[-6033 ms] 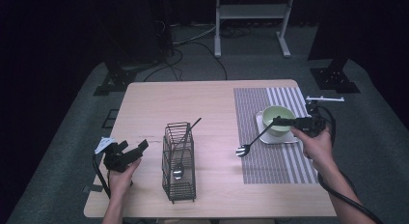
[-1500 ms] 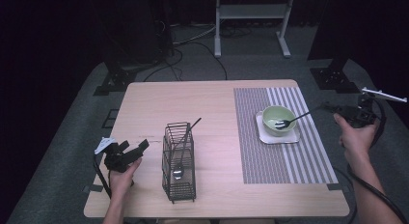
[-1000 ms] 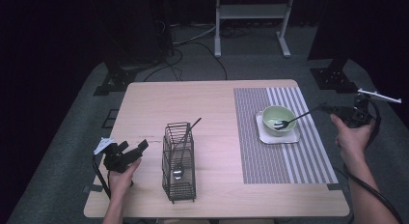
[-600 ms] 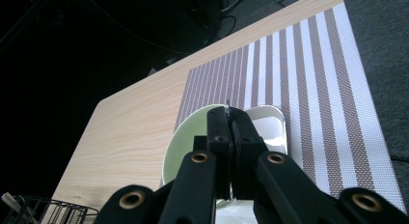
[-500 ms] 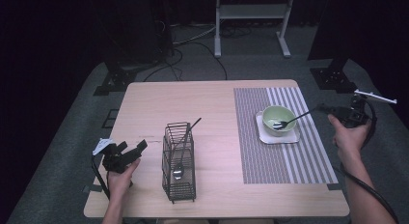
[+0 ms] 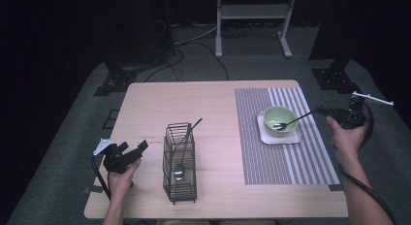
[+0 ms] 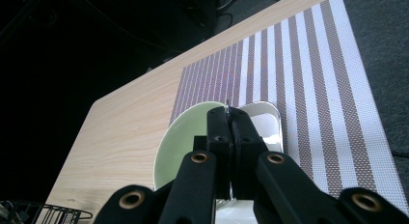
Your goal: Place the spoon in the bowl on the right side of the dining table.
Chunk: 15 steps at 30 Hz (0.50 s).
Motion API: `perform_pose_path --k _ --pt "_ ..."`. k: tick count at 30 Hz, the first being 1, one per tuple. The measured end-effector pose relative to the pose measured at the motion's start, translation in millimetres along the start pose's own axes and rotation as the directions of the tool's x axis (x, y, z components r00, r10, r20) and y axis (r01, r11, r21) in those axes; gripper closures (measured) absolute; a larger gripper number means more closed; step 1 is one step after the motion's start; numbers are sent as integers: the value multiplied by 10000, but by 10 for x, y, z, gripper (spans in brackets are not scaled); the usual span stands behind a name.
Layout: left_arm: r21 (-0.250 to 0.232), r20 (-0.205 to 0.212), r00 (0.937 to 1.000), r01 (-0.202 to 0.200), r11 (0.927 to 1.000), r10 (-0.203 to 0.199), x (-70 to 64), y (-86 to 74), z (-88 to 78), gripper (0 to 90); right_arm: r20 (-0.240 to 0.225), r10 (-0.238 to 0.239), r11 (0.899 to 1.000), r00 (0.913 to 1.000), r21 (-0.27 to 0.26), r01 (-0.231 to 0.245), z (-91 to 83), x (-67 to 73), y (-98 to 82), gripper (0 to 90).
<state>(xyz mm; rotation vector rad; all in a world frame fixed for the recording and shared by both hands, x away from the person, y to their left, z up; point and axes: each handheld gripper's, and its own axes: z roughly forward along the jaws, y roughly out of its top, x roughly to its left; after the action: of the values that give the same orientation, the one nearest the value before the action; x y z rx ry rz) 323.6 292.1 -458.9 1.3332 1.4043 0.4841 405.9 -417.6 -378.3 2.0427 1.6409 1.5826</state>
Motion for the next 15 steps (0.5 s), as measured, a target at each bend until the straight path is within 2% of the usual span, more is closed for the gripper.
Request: perform_pose_path --k 15 --pt "-33 -52 10000 62 10000 -63 23 4 -20 0 -55 148 9998 9999 121 -147 133 -54 -35 880"
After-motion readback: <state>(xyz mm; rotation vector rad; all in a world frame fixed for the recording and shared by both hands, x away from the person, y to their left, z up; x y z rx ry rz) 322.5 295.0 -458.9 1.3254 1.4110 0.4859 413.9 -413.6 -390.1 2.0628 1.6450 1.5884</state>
